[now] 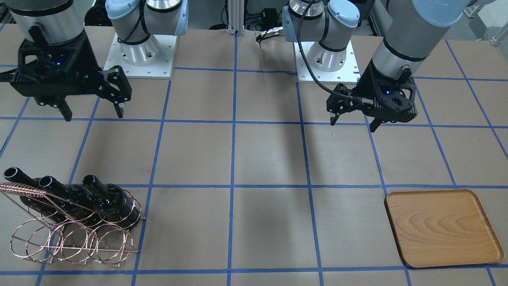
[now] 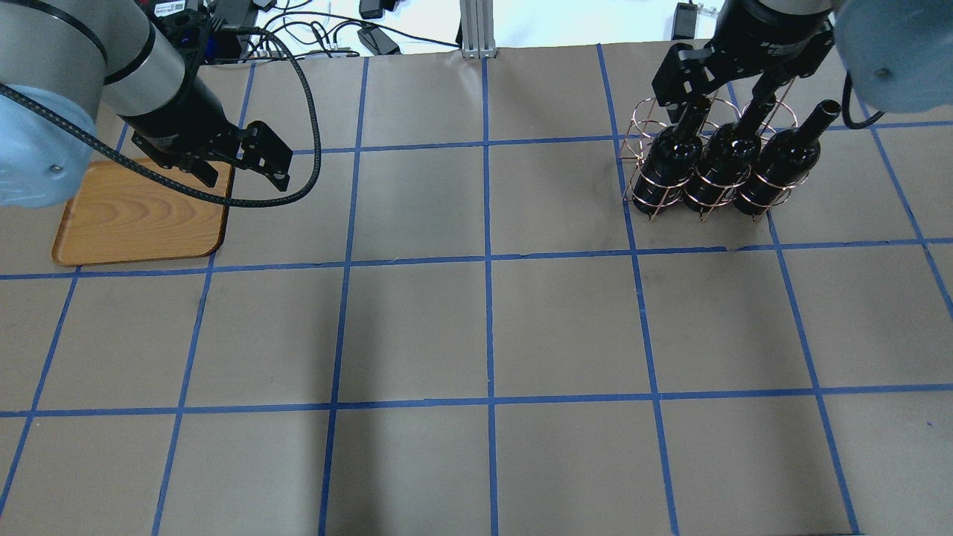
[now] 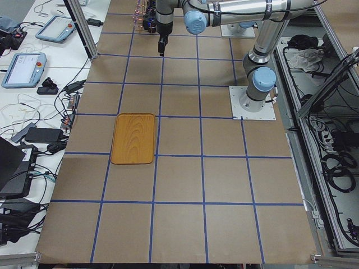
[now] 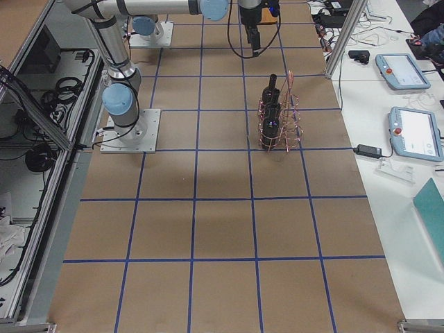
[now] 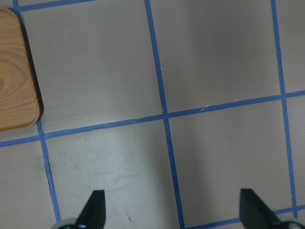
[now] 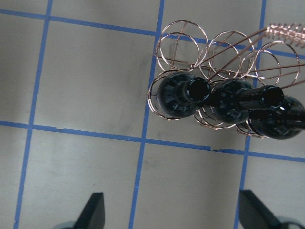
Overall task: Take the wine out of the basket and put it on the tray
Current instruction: 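Move the right gripper above the dark bottles in the copper wire rack, then lower the right gripper onto the neck of the nearest dark wine bottle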
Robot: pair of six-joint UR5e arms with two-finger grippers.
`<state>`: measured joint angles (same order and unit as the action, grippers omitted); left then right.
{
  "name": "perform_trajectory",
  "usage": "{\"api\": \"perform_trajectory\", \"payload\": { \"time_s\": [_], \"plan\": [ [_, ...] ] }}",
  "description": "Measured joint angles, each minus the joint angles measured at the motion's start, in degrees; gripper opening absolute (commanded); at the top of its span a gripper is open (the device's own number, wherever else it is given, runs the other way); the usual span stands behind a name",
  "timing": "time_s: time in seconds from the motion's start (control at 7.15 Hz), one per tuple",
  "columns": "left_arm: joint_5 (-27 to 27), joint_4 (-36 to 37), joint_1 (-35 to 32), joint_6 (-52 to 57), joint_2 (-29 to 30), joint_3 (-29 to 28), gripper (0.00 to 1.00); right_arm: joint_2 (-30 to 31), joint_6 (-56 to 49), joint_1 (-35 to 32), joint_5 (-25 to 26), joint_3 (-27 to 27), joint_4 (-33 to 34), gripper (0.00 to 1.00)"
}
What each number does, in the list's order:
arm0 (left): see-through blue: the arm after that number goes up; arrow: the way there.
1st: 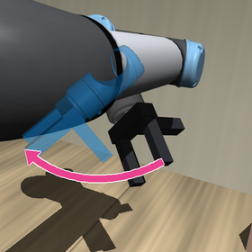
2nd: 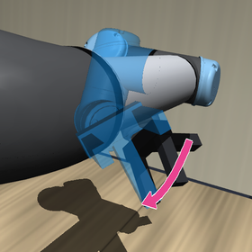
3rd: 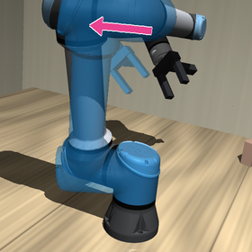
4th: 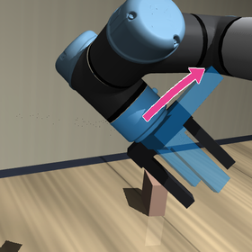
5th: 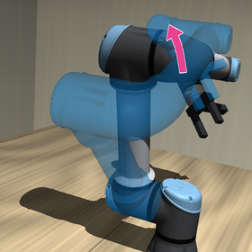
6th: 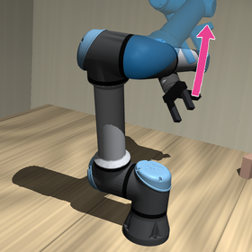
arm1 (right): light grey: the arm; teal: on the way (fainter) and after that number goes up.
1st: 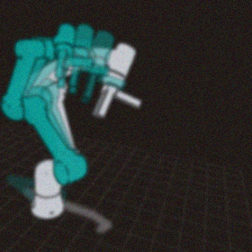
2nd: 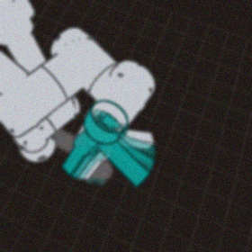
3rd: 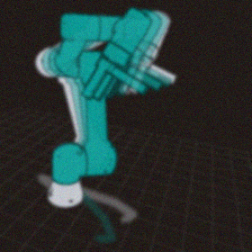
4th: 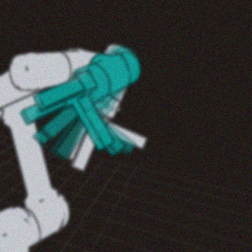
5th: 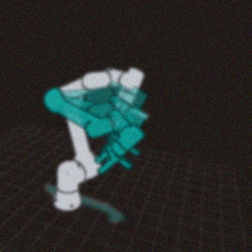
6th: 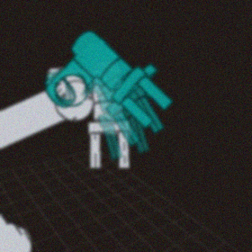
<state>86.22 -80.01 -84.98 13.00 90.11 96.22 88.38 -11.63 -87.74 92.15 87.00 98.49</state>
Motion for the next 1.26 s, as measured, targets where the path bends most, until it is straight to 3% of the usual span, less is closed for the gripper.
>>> {"api": "perform_trajectory", "payload": {
  "time_s": [0.56,0.98,1.26],
  "plan": [
    [0.1,-0.4,0.0,-0.1,-0.3,-0.7,1.0,-3.7,-8.5,9.5,-4.8,0.1,4.4,0.98],
    [2.0,-9.6,-0.6,-2.4,-0.1,-7.9,1.0,-9.1,-12.0,10.7,-5.2,0.8,9.1,0.89],
    [3.4,-11.2,-2.7,-3.4,-0.4,-9.4,1.0,-10.8,-12.5,10.7,-4.8,1.8,10.5,0.85]
  ]
}}
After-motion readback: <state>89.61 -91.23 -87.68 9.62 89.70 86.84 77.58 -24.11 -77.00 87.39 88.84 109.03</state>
